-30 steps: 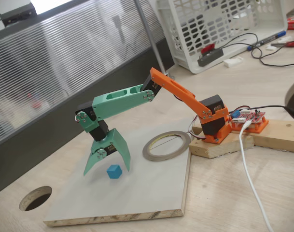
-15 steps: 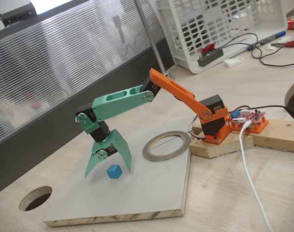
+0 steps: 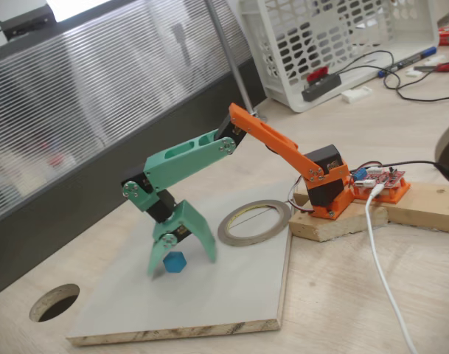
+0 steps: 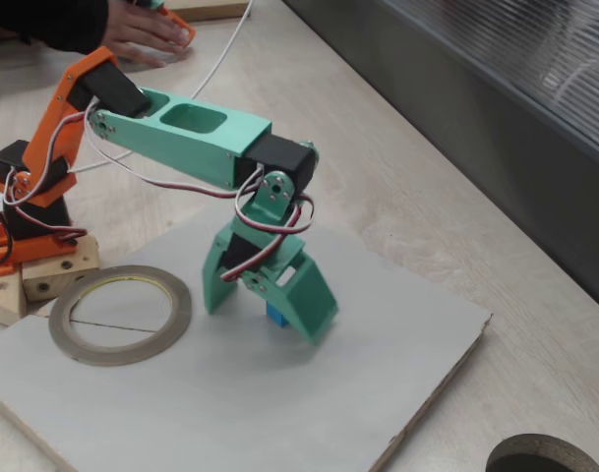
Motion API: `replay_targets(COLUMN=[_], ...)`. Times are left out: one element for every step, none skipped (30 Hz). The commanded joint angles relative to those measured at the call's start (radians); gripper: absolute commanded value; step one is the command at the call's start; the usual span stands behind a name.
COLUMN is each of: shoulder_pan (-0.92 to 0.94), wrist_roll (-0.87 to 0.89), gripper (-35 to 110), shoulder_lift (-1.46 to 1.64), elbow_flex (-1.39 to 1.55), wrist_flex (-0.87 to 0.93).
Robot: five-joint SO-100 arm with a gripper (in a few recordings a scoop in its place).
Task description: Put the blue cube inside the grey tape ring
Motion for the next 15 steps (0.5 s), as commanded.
replay_targets(shoulder_pan=[0.000,0.000,0.000,0.000,0.000,0.000,0.000,0.002,0.002,0.002,0.002,0.002,0.002,0.002,0.002], wrist_roll=[0.014,0.014,0.014,0.012,0.011,0.011,0.011,0.011,0.015,0.017,0.018,0.018,0.018,0.018,0.018], gripper=[103,102,100,97,93,90,86,82,78,74,69,65,60,56,52], shoulder_lift=[0.028,0.028,0.028,0.031,0.041,0.061,0.084,0.107,0.120,0.129,0.130,0.132,0.132,0.133,0.133], elbow_flex=[0.066,0.066,0.064,0.063,0.063,0.063,0.063,0.072,0.075,0.075,0.075,0.075,0.072,0.066,0.063], wrist_flex=[-0.002,-0.002,-0.003,-0.003,-0.012,-0.031,-0.058,-0.092,-0.126,-0.158,-0.183,-0.201,-0.213,-0.219,-0.224])
